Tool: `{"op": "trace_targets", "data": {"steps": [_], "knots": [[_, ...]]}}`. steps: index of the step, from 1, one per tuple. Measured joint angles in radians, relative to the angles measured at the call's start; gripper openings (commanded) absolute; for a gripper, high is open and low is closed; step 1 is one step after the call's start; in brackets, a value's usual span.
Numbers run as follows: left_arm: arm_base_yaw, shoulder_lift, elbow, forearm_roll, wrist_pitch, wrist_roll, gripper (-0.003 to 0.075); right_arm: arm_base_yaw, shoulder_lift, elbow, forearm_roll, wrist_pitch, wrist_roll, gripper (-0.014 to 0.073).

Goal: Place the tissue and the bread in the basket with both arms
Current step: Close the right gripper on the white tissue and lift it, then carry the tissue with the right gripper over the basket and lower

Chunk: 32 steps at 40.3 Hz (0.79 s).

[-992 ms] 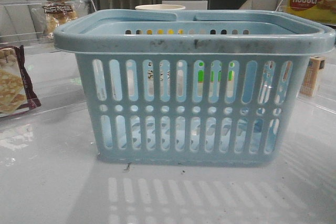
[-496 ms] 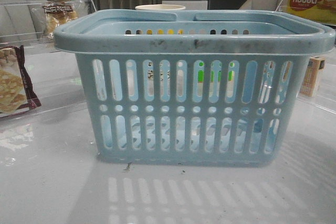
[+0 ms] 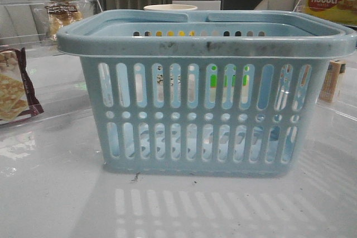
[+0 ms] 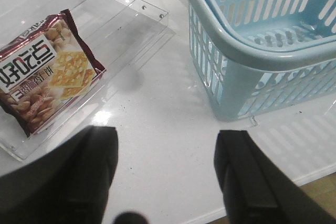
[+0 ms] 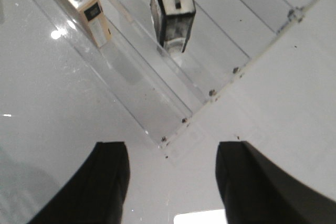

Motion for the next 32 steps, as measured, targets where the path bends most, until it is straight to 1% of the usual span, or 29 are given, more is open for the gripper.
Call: {"op": "trace_targets", "data": {"steps": [11,21,23,29,32], "knots": [[0.0,0.0,0.0,0.0,0.0,0.0,0.0452,0.0,0.215,-0.165,0.013,-0.023,0.0,0.0486],[0.0,0.0,0.0,0.0,0.0,0.0,0.0452,0.0,0.352,-0.261,0.036,-0.066,0.001,0.0484],[0.0,0.0,0.0,0.0,0.0,0.0,0.0452,0.0,0.37,-0.269,0.038,-0.079,0.001,0.0456],[0.0,0.0,0.0,0.0,0.0,0.0,0.0452,0.0,0.389,-0.27,0.039,-0.102,0.001,0.0268],[0.0,0.0,0.0,0.0,0.0,0.0,0.0452,0.0,0.389,-0.271,0.039,-0.11,0.001,0.0213]]}}
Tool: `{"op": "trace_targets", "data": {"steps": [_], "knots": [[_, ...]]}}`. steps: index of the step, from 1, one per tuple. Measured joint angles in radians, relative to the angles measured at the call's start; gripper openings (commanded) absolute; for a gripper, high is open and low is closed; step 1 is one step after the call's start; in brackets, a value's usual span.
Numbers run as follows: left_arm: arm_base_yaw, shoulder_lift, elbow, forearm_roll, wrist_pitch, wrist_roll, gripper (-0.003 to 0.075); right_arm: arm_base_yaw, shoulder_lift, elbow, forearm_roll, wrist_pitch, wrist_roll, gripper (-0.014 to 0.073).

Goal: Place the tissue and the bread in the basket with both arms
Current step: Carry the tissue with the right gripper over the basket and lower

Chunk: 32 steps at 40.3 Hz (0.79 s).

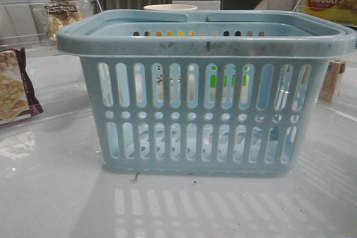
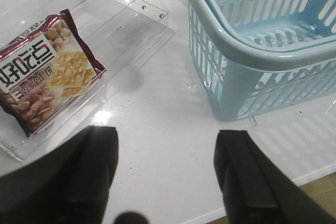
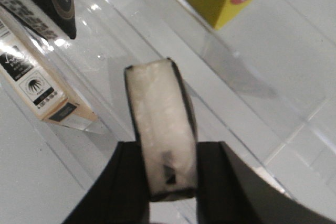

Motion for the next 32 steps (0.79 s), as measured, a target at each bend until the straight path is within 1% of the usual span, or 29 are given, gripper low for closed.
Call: {"op": "trace_targets", "data": {"steps": [3,8,12,18,24,32], "knots": [[0.0,0.0,0.0,0.0,0.0,0.0,0.0452,0.0,0.0,-0.004,0.001,0.0,0.0,0.0192],[0.0,0.0,0.0,0.0,0.0,0.0,0.0452,0.002,-0.024,-0.011,0.002,0.017,0.0,0.0192],[0.0,0.0,0.0,0.0,0.0,0.0,0.0452,0.015,-0.086,-0.01,0.004,0.032,0.0,0.0192],[0.0,0.0,0.0,0.0,0.0,0.0,0.0452,0.067,-0.205,-0.012,0.02,0.06,0.0,0.0192],[0.0,0.0,0.0,0.0,0.0,0.0,0.0452,0.177,-0.321,-0.013,0.048,0.089,0.0,0.0192],[0.0,0.0,0.0,0.0,0.0,0.0,0.0452,0.395,-0.38,-0.013,0.059,0.135,0.0,0.0192]]}}
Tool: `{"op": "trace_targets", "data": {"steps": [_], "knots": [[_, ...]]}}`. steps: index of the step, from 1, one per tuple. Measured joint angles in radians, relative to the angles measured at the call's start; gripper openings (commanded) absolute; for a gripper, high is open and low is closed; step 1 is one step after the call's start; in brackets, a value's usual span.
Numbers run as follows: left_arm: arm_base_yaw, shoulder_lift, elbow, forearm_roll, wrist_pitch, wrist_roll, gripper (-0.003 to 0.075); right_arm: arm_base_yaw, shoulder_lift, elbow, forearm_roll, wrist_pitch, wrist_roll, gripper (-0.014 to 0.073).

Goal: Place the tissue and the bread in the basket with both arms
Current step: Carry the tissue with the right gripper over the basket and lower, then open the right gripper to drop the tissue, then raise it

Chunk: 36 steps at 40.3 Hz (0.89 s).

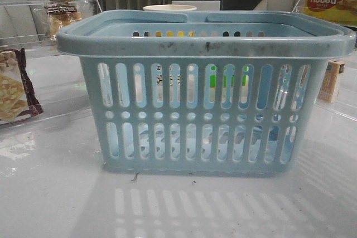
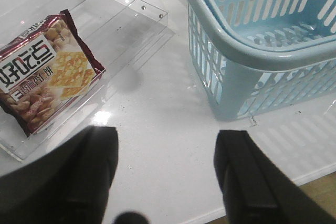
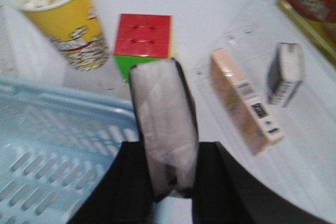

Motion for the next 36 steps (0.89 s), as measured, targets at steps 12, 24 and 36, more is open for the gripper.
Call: {"op": "trace_targets", "data": {"steps": [12,24,36], "knots": [[0.0,0.0,0.0,0.0,0.0,0.0,0.0452,0.259,0.048,0.063,0.014,-0.023,0.0,0.0195],[0.0,0.0,0.0,0.0,0.0,0.0,0.0452,0.32,0.173,0.085,0.058,-0.062,0.0,0.0494],[0.0,0.0,0.0,0.0,0.0,0.0,0.0452,0.322,0.128,0.101,0.057,-0.073,-0.036,0.0539]]}}
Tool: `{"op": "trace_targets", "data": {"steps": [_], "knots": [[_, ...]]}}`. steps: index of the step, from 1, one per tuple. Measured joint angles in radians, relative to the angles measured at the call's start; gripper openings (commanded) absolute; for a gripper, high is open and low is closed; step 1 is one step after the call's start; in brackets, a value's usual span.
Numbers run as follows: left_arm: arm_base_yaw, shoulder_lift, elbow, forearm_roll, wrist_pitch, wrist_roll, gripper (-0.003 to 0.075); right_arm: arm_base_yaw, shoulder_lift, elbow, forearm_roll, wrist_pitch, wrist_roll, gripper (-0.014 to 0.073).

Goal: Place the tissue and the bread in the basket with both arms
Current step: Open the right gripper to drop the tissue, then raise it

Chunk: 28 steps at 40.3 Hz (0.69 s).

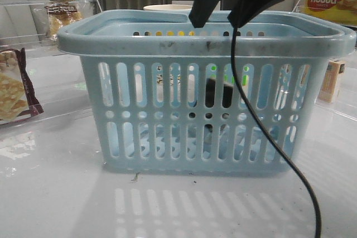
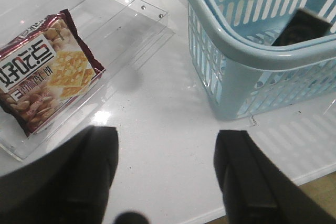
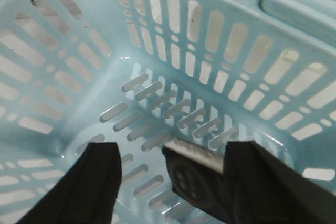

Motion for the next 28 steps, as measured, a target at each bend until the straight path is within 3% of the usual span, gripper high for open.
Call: {"op": "trace_targets", "data": {"steps": [11,28], "knots": [[0.0,0.0,0.0,0.0,0.0,0.0,0.0452,0.01,-0.29,0.182,-0.004,-0.005,-0.121,0.0539],[0.0,0.0,0.0,0.0,0.0,0.0,0.0452,0.01,-0.792,0.532,-0.009,-0.002,-0.14,0.0539]]}}
